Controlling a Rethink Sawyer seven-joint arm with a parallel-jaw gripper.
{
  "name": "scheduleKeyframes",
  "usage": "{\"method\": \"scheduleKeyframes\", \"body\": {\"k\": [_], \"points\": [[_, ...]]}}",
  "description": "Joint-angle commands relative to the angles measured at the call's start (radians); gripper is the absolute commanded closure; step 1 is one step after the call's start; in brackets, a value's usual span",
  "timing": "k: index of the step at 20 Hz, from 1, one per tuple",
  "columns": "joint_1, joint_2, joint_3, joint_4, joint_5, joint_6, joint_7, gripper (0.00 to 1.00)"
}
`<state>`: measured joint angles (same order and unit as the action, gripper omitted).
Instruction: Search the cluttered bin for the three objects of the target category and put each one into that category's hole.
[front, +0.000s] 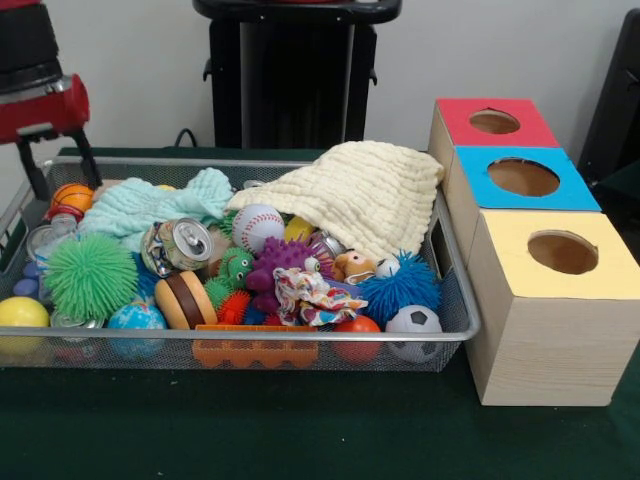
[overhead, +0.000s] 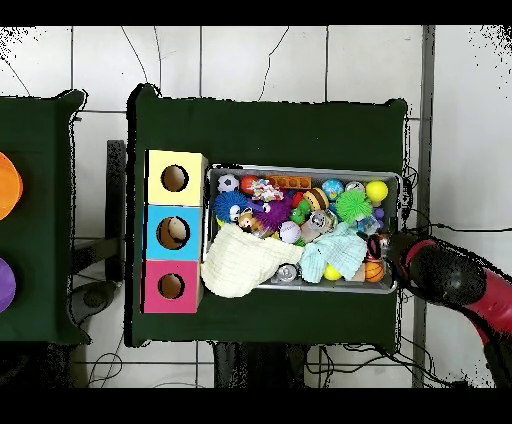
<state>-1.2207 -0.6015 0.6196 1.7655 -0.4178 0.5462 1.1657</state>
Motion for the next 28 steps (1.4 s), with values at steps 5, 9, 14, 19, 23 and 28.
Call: {"method": "scheduleKeyframes", "body": {"k": [5,9,14,19,23,28], "points": [[0.011,-0.108,0.035,0.019,0.019,0.035,0.013,0.00],[0.015,-0.095,0.028,0.023,0.007,-0.008,0.032,0.00],[0.017,-0.095,0.032,0.023,-0.002,-0.049,0.043,0.00],[0.002,-0.116,0.069,0.039,-0.021,-0.131,0.038,0.00],[0.003,-0.115,0.078,0.045,-0.038,-0.186,0.041,0.00],[0.006,-0.111,0.092,0.037,-0.046,-0.230,0.032,0.00]]}}
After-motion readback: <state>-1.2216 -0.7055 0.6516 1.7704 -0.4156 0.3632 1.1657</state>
